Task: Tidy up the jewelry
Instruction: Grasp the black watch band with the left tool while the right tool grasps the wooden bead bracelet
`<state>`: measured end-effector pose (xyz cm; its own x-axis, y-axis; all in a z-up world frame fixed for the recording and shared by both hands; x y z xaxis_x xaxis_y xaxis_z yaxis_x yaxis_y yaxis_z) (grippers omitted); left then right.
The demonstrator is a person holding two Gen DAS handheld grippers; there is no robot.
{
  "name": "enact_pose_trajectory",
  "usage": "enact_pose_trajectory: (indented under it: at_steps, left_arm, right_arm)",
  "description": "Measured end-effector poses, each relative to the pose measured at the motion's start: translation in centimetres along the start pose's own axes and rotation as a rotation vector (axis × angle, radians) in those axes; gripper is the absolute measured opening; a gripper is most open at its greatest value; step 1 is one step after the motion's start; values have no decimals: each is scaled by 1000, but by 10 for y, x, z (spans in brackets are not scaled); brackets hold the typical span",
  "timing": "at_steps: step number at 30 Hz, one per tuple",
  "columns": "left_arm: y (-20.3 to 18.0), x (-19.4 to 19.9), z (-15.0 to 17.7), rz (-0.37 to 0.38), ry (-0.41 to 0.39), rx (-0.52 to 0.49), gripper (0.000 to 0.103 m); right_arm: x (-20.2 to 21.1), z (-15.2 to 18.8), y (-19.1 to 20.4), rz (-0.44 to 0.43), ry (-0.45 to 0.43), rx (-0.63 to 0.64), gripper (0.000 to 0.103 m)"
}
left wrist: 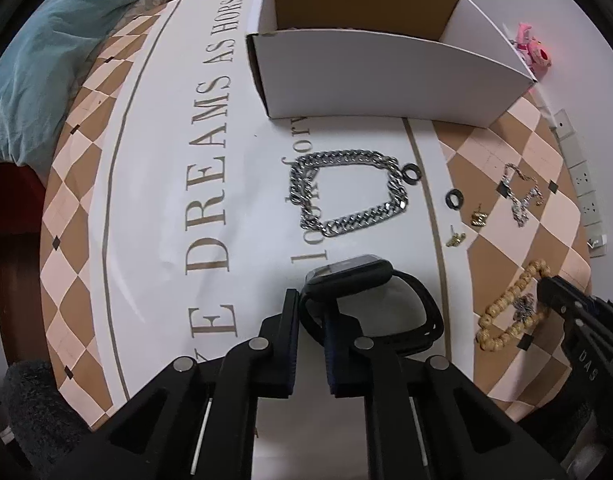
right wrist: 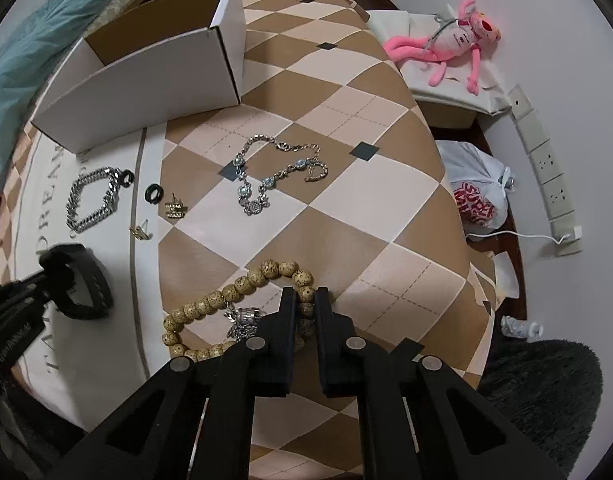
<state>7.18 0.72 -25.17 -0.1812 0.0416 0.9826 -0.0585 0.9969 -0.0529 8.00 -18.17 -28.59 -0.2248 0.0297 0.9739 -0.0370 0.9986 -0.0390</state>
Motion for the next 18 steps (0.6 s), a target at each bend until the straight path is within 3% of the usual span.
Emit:
enact_pose_trajectory:
  at_steps: [8,14,18]
  left_arm:
    - [-1,35,9,39,-36,5,8]
    - [2,65,-3,70,-96,5,7]
    - [-5,70,-36,88,-145,8,7]
  right_arm:
    - [35,-10,-4,-136,-58,-64,9]
    - [71,-24,3,-200,-122,-52,9]
    - [100,-43,9,-223,-175,-20,9]
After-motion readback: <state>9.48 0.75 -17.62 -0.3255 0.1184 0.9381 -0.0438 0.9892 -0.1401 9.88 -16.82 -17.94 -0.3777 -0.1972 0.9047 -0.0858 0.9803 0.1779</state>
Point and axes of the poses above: each gripper's, at about its wrist camera, not at the fingertips, and x roughly against the way its jaws point, y to its left, z to its underside, the point moved 7 cm from there along -x, roughly the way its jaws point, and after that the axes turned 6 degrees about x, right-handed, at the moved point
